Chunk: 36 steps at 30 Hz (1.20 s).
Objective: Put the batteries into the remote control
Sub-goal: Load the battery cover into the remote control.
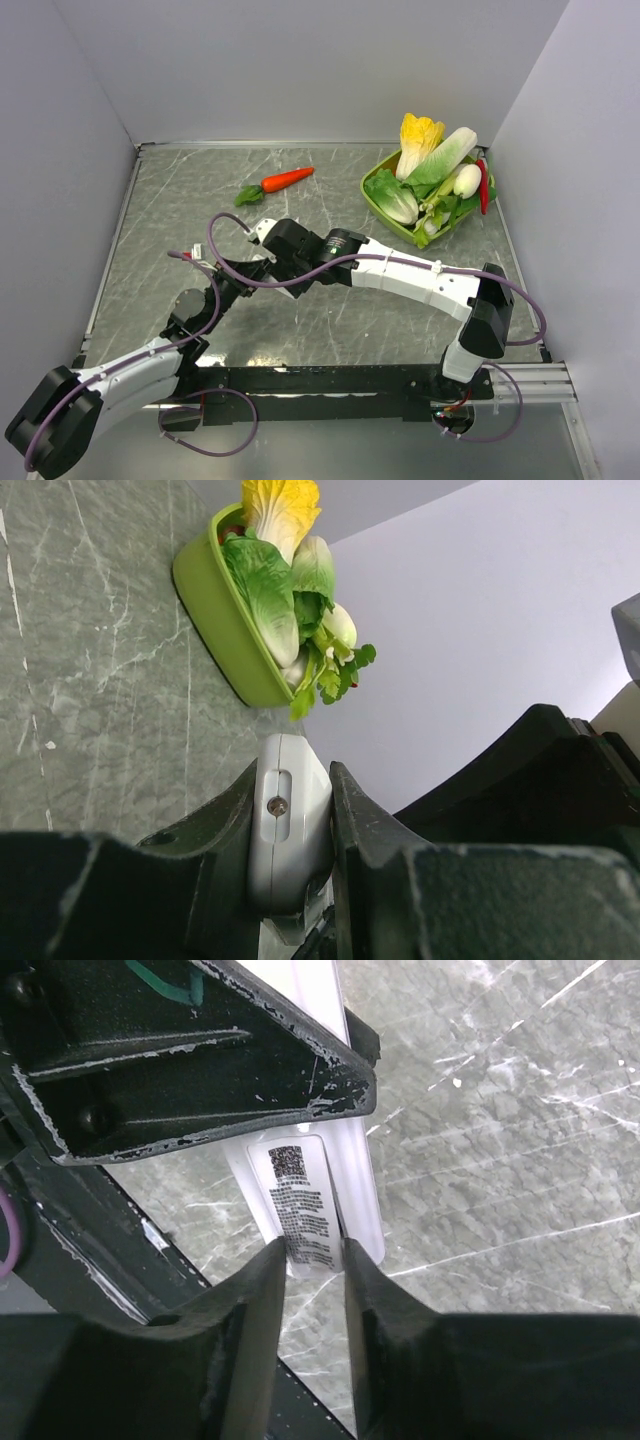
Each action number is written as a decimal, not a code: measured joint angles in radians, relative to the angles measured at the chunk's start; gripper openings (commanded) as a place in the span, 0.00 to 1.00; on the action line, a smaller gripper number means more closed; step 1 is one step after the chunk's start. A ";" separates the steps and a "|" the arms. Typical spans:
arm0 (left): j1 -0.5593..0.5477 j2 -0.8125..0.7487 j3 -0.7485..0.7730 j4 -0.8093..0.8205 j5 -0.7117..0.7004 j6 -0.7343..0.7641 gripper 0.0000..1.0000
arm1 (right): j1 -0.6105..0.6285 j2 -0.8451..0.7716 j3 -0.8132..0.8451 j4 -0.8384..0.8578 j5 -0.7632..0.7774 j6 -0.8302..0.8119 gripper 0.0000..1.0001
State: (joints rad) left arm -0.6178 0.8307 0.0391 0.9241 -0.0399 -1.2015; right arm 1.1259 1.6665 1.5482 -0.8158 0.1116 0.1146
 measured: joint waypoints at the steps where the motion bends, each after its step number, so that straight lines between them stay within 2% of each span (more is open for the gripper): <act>1: 0.000 -0.003 0.000 -0.004 -0.001 -0.007 0.01 | 0.000 0.000 0.000 0.002 0.000 0.000 0.42; 9: -0.008 -0.035 0.000 -0.041 -0.001 -0.049 0.01 | 0.000 0.000 0.004 0.039 0.000 0.000 0.52; 12: -0.008 -0.046 0.000 -0.057 -0.006 -0.060 0.01 | 0.000 0.000 0.004 0.042 0.004 0.005 0.59; 22: -0.016 -0.075 0.000 -0.060 -0.008 -0.102 0.01 | -0.003 -0.069 0.001 0.074 0.005 0.024 0.90; 25: -0.016 -0.075 0.000 -0.061 -0.010 -0.111 0.01 | -0.012 -0.140 -0.029 0.112 -0.012 0.053 0.93; 30: -0.017 -0.080 0.000 -0.061 -0.012 -0.143 0.01 | -0.101 -0.350 -0.225 0.257 -0.091 0.180 0.99; 33: -0.017 -0.079 0.000 -0.060 -0.011 -0.158 0.01 | -0.198 -0.504 -0.430 0.402 -0.166 0.314 1.00; 36: -0.017 -0.069 0.000 -0.053 -0.011 -0.175 0.01 | -0.254 -0.581 -0.581 0.510 -0.230 0.428 1.00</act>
State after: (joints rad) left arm -0.6346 0.7612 0.0391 0.8707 -0.0509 -1.3769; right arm 0.8719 1.0851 0.9668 -0.3054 -0.1188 0.5430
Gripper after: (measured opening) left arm 0.300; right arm 0.994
